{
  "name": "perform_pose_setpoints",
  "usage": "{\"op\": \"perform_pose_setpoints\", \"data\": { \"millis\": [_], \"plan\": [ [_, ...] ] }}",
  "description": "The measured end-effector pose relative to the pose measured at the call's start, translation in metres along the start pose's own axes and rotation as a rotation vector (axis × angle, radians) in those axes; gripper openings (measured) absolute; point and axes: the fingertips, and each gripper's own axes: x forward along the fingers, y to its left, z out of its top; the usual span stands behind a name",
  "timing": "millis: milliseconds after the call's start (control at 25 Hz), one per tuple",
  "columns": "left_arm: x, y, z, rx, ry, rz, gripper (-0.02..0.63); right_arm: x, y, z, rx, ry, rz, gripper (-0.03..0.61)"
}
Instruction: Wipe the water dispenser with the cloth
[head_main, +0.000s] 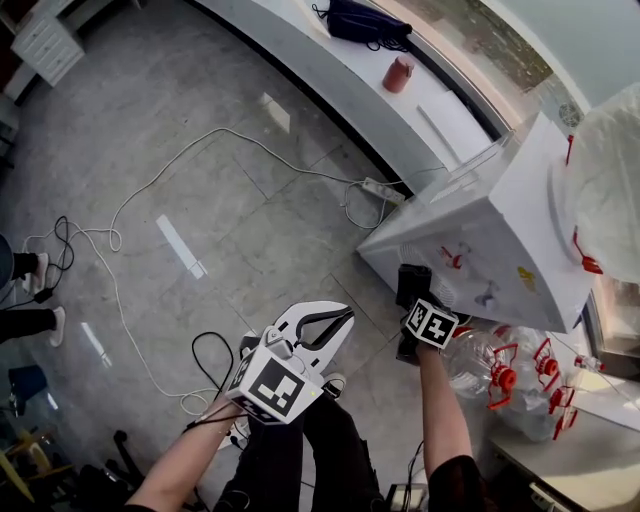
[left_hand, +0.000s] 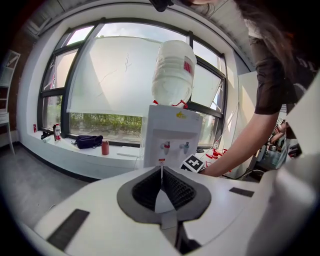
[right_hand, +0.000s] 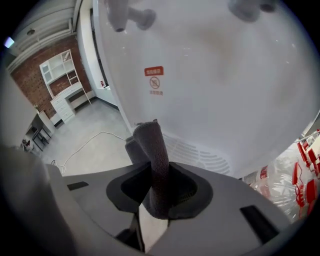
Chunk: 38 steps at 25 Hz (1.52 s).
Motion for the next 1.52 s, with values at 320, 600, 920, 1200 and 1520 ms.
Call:
{"op": "perform_pose_setpoints", "data": {
  "millis": [320, 600, 920, 1200, 1520],
  "plan": [
    [0.024, -0.032, 0.012, 0.030, -0.008, -0.059, 0.020, -0.024, -0.077, -0.028, 0.042, 0.022, -0.102, 0.106],
    [0.024, -0.060, 0.007, 0.045, 0.008, -0.077, 0.020, -0.045, -0.143, -0.032, 0.055, 0.029, -0.201, 0.108],
    [0.018, -0.081, 0.007, 0.026, -0.017, -0.044, 0.020, -0.058, -0.115, -0.047, -0.003, 0.009, -0.136, 0.106],
    [0.004, -0.073, -0.015, 0.012, -0.022, 0.003, 0.020, -0.024, -0.030, -0.073, -0.130, 0.026, 0.012, 0.106],
    [-0.013, -0.033, -0.050, -0.036, -0.003, 0.061, 0.020, 0.034, 0.061, -0.048, -0.149, -0.002, 0.076, 0.106]
  ]
}}
